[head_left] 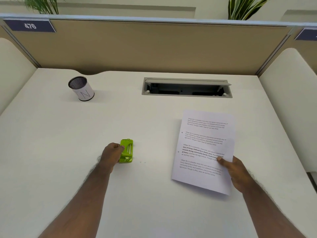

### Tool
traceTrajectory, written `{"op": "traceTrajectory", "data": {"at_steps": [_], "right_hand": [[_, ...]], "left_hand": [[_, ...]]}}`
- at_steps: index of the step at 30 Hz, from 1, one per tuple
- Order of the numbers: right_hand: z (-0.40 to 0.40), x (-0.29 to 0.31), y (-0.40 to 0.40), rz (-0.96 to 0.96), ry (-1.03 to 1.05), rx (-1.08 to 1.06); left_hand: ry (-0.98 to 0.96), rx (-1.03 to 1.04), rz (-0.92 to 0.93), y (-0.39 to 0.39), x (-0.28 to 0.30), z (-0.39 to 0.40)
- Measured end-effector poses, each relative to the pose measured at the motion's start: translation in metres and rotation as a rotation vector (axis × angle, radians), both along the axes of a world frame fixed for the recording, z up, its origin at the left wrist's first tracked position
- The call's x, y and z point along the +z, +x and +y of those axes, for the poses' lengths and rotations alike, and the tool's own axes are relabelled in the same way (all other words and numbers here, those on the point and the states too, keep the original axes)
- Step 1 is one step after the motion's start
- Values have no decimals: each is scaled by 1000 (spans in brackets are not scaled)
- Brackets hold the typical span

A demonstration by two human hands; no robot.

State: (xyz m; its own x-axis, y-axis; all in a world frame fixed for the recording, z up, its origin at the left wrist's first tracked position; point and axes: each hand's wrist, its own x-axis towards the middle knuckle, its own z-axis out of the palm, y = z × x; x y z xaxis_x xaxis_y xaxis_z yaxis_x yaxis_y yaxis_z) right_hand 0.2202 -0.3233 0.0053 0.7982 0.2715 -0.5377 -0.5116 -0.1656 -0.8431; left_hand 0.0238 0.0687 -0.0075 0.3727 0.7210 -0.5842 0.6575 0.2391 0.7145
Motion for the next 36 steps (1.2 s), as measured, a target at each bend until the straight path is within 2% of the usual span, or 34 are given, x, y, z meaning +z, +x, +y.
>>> {"op": "traceTrajectory", "data": {"at_steps": [5, 9, 11, 12, 14, 16, 17, 22, 24, 29, 36], "right_hand": [[-10, 2, 3, 1, -2, -18], [-17, 3, 8, -3, 2, -29], [-20, 3, 12, -6, 1, -30], [-22, 3, 14, -8, 0, -30], [-24, 4, 20, -10, -1, -32], [-27, 7, 26, -16, -1, -31], [-27, 8, 29, -19, -1, -28], [-34, 13, 52, -17, -1, -6], [-36, 14, 62, -26, -10, 7], [-41, 13, 88, -53, -96, 22], [-41, 0, 130, -196, -359, -60]], "left_hand": [[180, -77, 132, 4, -1, 0], [215, -110, 200, 5, 14, -6], [398, -56, 301, 8, 24, -13], [533, -27, 290, 11, 29, -18], [689, -70, 105, 29, 38, -38], [626, -266, -89, 56, 40, -68], [541, -372, -127, 72, 39, -86], [133, -692, -77, 139, 32, -165], [65, -708, -65, 162, 29, -180], [18, -595, -111, 197, 22, -192], [39, -505, -94, 230, 12, -201]]}}
